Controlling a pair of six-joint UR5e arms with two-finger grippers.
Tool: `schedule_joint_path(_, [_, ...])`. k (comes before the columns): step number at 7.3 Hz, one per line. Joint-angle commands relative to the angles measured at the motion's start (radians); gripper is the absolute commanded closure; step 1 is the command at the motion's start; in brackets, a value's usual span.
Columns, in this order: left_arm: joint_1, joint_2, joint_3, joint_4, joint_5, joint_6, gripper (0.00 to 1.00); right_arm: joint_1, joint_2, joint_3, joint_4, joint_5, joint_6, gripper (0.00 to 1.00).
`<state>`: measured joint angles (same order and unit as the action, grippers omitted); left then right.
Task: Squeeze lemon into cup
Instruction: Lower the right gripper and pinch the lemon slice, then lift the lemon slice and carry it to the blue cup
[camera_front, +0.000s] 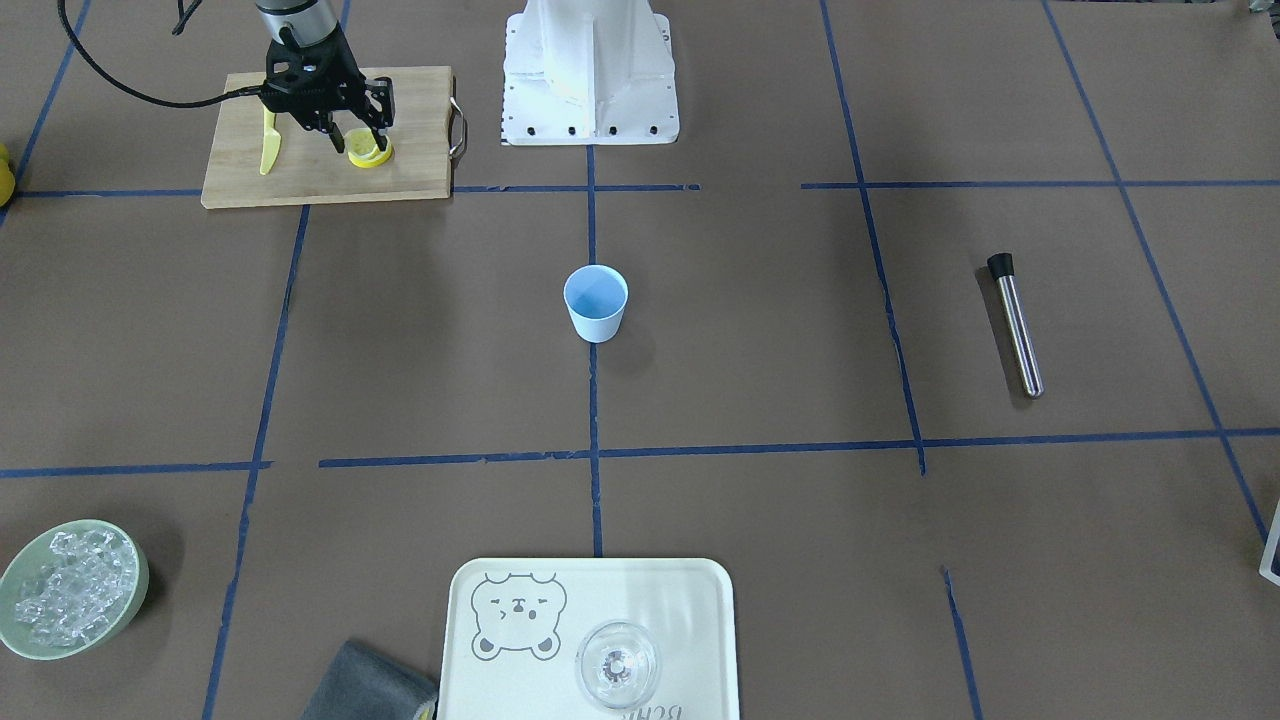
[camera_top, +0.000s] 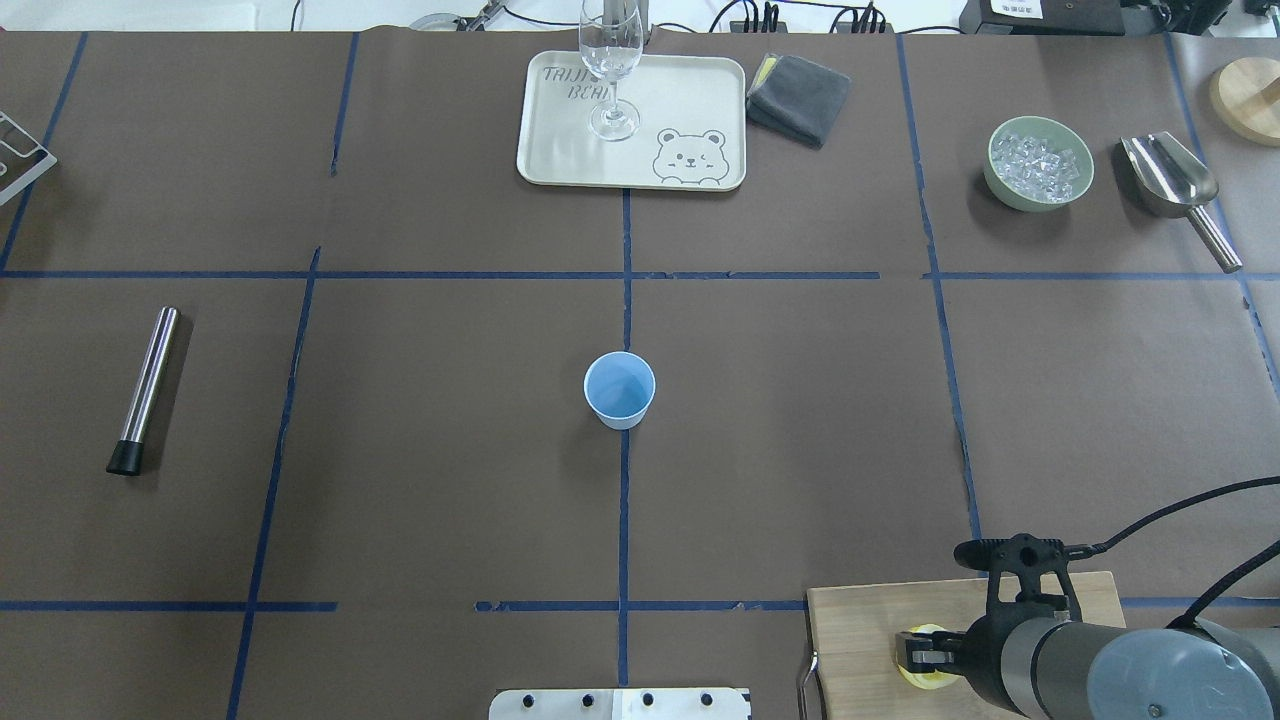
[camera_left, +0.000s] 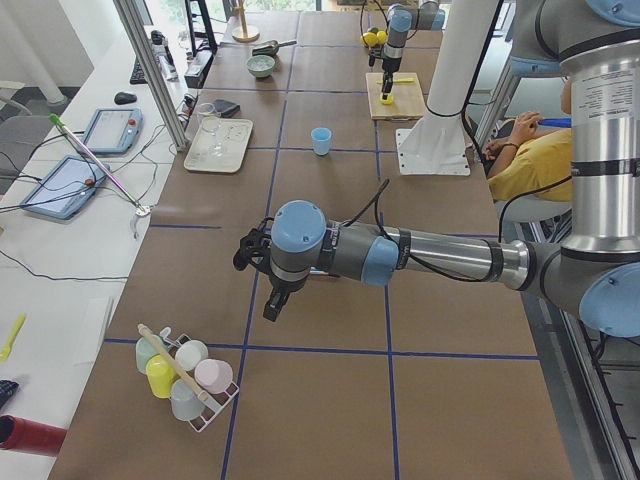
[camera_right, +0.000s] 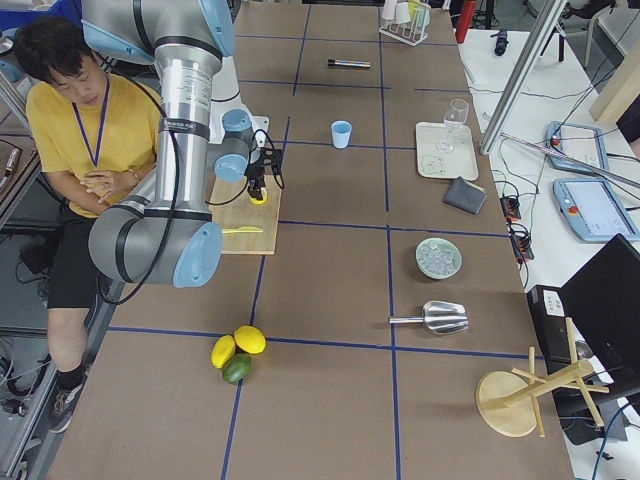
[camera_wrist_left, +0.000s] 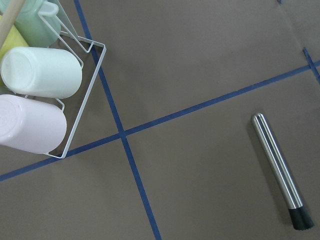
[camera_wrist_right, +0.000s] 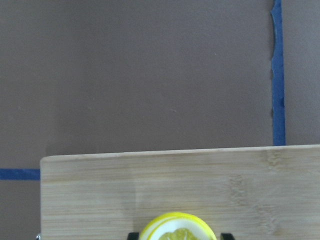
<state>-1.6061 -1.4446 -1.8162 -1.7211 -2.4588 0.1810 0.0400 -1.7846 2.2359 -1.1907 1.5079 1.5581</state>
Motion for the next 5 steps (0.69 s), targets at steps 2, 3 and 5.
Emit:
schedule_joint_path(2, [0.000, 0.001, 0.002, 0.002, -0.002, 0.000, 0.00, 0.012, -0.007, 0.030, 0.000, 0.002, 0.000, 0.39])
schedule_joint_path(3, [0.000, 0.001, 0.002, 0.002, -0.014, 0.000, 0.00, 0.030, 0.002, 0.034, 0.000, 0.006, 0.000, 0.39])
schedule_joint_path(5, [0.000, 0.001, 0.002, 0.002, -0.014, 0.000, 0.00, 0.063, 0.092, 0.024, -0.001, 0.011, -0.001, 0.39])
